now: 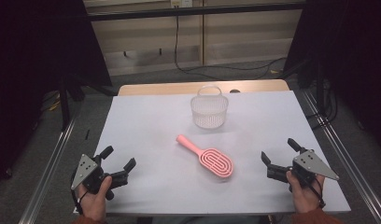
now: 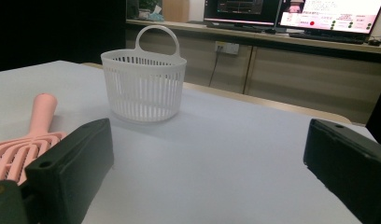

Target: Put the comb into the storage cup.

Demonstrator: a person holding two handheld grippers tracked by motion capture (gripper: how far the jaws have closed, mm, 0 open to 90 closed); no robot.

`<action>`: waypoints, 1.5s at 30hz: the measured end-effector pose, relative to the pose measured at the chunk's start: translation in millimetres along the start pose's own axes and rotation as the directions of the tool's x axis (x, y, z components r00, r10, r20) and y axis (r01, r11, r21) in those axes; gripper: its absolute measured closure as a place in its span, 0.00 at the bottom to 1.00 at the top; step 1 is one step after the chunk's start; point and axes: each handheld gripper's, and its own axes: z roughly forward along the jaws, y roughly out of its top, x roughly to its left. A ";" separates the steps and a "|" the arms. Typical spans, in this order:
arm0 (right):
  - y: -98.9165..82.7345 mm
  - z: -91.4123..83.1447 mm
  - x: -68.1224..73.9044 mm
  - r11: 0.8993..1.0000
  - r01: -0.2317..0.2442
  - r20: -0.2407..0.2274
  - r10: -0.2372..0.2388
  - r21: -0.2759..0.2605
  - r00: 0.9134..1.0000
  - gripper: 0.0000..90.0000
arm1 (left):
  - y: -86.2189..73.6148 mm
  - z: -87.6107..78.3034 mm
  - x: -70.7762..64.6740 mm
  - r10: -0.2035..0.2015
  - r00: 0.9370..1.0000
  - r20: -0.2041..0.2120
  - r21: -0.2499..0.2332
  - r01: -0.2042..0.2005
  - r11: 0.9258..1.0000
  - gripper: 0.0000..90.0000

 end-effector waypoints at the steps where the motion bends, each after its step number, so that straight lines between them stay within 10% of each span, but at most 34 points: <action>1: 0.1 -0.1 -0.1 1.000 0.003 0.002 -0.003 0.000 1.000 0.01 | 0.0 0.3 0.0 0.003 1.000 0.002 0.001 -0.003 1.000 0.02; 45: 9.9 26.9 32.0 1.000 -0.001 -0.142 0.006 0.030 0.990 0.02 | -1.8 1.3 -2.2 0.027 1.000 0.015 0.014 -0.027 1.000 0.04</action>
